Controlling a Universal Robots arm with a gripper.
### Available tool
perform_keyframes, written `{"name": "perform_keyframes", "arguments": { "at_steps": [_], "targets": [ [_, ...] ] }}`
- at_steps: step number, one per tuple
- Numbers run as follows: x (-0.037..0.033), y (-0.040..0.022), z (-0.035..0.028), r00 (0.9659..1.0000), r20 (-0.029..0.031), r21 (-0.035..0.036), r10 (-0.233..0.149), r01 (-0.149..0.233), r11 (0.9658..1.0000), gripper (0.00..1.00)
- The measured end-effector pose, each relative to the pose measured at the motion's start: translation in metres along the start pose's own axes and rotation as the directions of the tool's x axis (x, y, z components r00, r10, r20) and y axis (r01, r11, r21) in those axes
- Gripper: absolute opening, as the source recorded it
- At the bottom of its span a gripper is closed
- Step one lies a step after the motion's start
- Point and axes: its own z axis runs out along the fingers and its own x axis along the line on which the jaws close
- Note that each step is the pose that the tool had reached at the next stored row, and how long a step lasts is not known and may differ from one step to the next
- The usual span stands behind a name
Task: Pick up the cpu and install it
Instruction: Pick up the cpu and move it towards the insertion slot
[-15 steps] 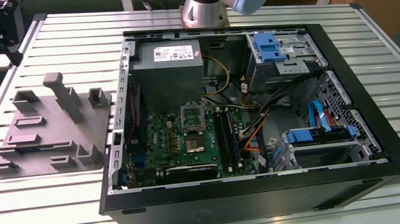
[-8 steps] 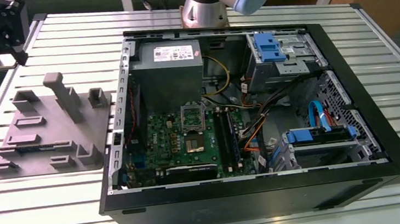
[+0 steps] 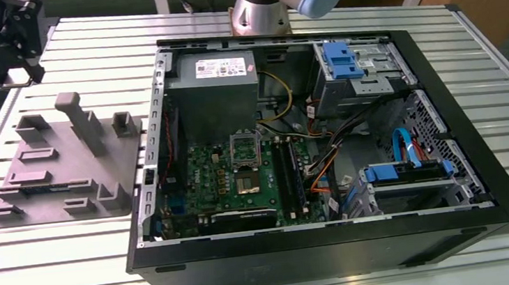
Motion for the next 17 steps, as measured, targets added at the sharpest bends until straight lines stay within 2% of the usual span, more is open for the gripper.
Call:
{"name": "perform_keyframes", "arguments": {
  "at_steps": [4,11,17],
  "targets": [
    [-0.0120,0.0000,-0.0001,1.0000,-0.0002,0.0003,0.000,0.000,1.0000,0.47],
    [-0.0145,-0.0038,0.0006,1.0000,0.0002,0.0055,0.006,-0.006,1.0000,0.47],
    [-0.0220,-0.0039,0.0007,1.0000,0.0001,0.0057,0.007,-0.007,1.0000,0.47]
  ]
}}
